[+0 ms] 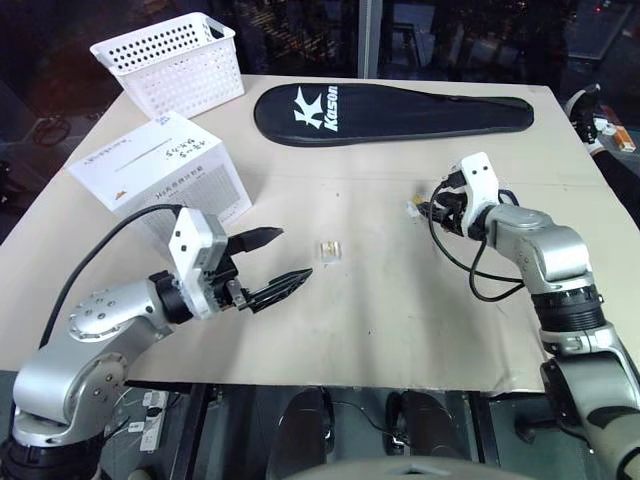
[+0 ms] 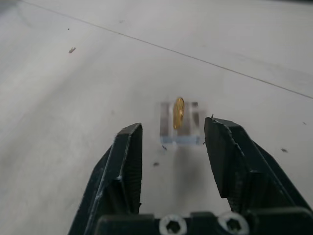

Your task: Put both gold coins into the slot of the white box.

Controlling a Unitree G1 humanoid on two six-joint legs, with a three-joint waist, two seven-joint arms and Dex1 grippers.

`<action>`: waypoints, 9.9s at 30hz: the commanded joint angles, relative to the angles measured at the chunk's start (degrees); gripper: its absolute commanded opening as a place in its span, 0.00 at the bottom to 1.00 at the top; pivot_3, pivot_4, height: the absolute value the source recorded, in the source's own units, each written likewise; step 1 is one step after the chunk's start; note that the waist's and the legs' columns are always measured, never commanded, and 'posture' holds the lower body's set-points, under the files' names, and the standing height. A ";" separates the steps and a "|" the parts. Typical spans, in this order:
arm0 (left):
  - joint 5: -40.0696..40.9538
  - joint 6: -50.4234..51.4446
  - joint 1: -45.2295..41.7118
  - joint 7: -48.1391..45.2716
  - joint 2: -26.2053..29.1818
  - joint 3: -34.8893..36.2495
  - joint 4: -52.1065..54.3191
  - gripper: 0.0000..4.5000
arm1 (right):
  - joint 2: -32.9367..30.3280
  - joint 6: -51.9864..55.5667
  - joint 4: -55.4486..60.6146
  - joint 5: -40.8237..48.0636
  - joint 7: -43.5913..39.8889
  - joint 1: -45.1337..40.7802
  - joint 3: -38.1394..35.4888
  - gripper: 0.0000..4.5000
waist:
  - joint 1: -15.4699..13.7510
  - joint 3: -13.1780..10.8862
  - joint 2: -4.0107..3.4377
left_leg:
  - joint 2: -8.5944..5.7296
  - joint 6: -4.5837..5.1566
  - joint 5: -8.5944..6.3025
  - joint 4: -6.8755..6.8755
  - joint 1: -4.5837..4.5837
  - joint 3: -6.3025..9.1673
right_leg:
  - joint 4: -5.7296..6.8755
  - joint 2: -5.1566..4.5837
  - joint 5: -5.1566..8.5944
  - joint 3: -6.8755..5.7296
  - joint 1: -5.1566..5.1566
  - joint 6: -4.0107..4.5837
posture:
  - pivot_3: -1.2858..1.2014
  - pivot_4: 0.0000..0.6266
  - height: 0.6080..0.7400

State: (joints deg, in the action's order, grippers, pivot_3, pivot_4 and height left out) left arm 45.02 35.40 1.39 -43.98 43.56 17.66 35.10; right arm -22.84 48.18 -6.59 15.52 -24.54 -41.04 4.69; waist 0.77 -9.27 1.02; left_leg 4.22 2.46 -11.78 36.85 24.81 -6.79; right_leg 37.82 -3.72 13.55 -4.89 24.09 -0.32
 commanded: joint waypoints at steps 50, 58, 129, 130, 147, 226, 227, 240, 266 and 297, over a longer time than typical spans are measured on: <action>21.11 13.05 -26.09 2.85 -0.09 -4.96 -9.49 0.37 | -4.83 21.42 36.37 30.52 -13.57 0.32 -12.69 0.00 | -0.11 -0.11 -0.04 | -0.02 0.00 0.00 0.01 0.00 0.04 | 0.07 0.05 0.00 -0.01 0.04 -0.01 | 0.52 0.24 1.00; 18.77 13.28 -33.18 -2.56 -1.39 -9.93 -13.88 0.27 | -6.34 22.70 40.18 38.43 -11.59 -0.94 -13.38 0.00 | -0.05 -0.14 -0.01 | -0.06 0.00 0.00 0.01 0.02 0.00 | 0.05 0.06 0.00 0.03 0.05 -0.01 | 0.52 0.24 1.00; 8.89 14.71 -34.67 -1.02 20.19 8.81 -39.36 0.00 | -15.65 5.15 44.27 41.80 -5.59 0.45 -9.79 0.65 | -0.14 -0.35 0.23 | -0.01 0.00 0.00 0.00 0.01 0.02 | 0.04 0.05 0.04 -0.02 0.08 -0.05 | 0.52 0.24 1.00; 6.05 14.56 -35.92 -2.96 23.26 6.56 -43.66 0.00 | -15.57 4.66 44.09 41.64 -5.86 0.52 -9.81 0.65 | -0.21 -0.41 0.33 | -0.01 0.01 -0.01 0.00 0.01 0.00 | 0.02 0.04 0.05 -0.02 0.09 -0.05 | 0.52 0.24 1.00; -36.07 -18.52 -72.29 -32.84 21.80 -22.93 -98.23 0.00 | -15.67 0.05 47.05 40.97 -7.13 3.81 -10.39 0.65 | -1.07 -0.55 0.66 | -0.04 -0.14 0.10 0.47 1.28 -0.07 | 0.15 0.07 -0.11 -0.14 1.09 0.16 | 0.52 0.24 1.00; -0.34 10.60 -1.42 -10.69 6.70 13.29 -2.65 0.35 | 17.43 4.21 11.52 -1.25 3.95 3.18 15.19 0.01 | 0.17 -0.55 0.74 | 0.34 -0.35 0.03 1.21 0.86 0.45 | 1.02 0.08 -0.14 -0.37 0.69 0.26 | 0.52 0.24 1.00; 0.03 10.83 -1.64 -10.61 6.66 13.17 -2.82 0.35 | 17.33 4.00 11.74 -1.19 3.77 3.15 15.04 0.01 | 0.16 -0.55 0.74 | 0.34 -0.35 0.03 1.21 0.86 0.45 | 1.02 0.08 -0.13 -0.37 0.70 0.25 | 0.52 0.24 1.00; 10.78 16.93 -13.15 -8.83 6.44 6.97 -8.85 0.35 | 8.81 3.87 27.43 12.98 -14.16 2.76 8.10 0.01 | -0.12 -0.66 0.56 | 0.30 -0.18 0.11 1.17 0.92 0.51 | 0.97 0.08 -0.09 -0.44 0.70 0.17 | 0.52 0.24 1.00; 11.85 17.54 -28.22 -16.20 6.09 -5.37 -15.96 0.41 | 0.67 6.21 34.86 24.24 -17.84 0.79 4.84 0.00 | -0.08 -0.69 0.52 | 0.09 -0.16 0.12 0.93 0.90 0.47 | 0.78 0.12 -0.08 -0.37 0.71 0.17 | 0.52 0.24 1.00; 10.72 14.59 -26.96 -17.81 4.86 -5.73 -15.64 0.15 | 0.08 5.35 35.20 25.51 -19.36 0.37 5.70 0.00 | -0.13 -0.69 0.52 | 0.09 -0.16 0.12 0.90 0.90 0.47 | 0.74 0.11 -0.08 -0.38 0.71 0.16 | 0.52 0.24 1.00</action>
State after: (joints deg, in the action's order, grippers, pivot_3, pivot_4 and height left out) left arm 54.51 50.18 -24.58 -62.00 48.44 11.25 18.38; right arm -22.75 54.60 26.28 40.03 -43.39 -39.22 10.53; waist 0.65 -9.96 1.54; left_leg 4.31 2.30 -11.66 37.75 25.71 -6.32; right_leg 38.56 -3.60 13.47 -5.27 24.80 -0.15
